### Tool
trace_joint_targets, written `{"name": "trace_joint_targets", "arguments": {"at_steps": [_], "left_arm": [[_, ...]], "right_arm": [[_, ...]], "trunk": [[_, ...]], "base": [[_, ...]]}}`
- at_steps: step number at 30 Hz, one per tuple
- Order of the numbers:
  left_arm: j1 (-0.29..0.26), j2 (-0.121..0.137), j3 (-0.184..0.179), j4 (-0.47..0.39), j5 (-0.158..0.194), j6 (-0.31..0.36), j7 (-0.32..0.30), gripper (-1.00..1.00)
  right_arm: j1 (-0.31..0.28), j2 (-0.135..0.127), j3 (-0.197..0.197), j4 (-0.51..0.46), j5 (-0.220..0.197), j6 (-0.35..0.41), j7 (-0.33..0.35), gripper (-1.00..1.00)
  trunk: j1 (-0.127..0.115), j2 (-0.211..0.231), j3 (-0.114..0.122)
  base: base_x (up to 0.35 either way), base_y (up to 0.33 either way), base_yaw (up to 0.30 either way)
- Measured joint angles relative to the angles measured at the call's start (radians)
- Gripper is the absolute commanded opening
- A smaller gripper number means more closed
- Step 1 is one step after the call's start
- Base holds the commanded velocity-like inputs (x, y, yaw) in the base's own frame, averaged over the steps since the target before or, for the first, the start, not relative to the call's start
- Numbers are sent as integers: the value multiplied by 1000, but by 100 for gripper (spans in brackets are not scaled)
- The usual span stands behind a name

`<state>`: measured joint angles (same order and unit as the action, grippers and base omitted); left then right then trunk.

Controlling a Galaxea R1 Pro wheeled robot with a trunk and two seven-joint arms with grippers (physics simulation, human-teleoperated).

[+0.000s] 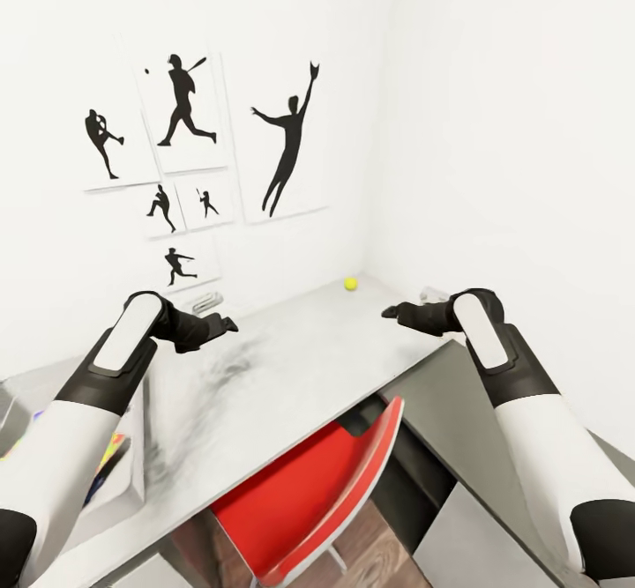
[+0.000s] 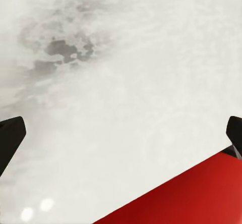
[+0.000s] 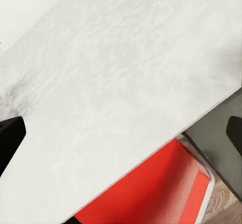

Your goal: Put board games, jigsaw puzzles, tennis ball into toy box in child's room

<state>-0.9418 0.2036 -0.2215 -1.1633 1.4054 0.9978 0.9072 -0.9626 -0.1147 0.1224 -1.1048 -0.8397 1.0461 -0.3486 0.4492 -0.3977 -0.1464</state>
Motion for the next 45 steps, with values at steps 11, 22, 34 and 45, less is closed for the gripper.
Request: {"name": "trace_joint_targets", "arguments": {"at_steps": [11, 22, 34, 45], "left_arm": [[0, 1, -39, -1, -1, -1, 0, 100], [0, 4, -41, -10, -1, -1, -3, 100], [0, 6, -46, -33, -1, -1, -3, 100], [0, 7, -47, -36, 0, 1, -3, 100]], "right_arm": [[0, -8, -2, -1, -3, 0, 0, 100], [0, -3, -2, 0, -3, 0, 0, 100], [0, -3, -2, 0, -3, 0, 0, 100], [0, -12, -2, 0, -3, 0, 0, 100]], "trunk": [[0, 0, -3], [0, 0, -2], [0, 0, 2], [0, 0, 3]], "base": [[66, -338, 156], [16, -119, 115], [1, 105, 172], [147, 30, 18]]}}
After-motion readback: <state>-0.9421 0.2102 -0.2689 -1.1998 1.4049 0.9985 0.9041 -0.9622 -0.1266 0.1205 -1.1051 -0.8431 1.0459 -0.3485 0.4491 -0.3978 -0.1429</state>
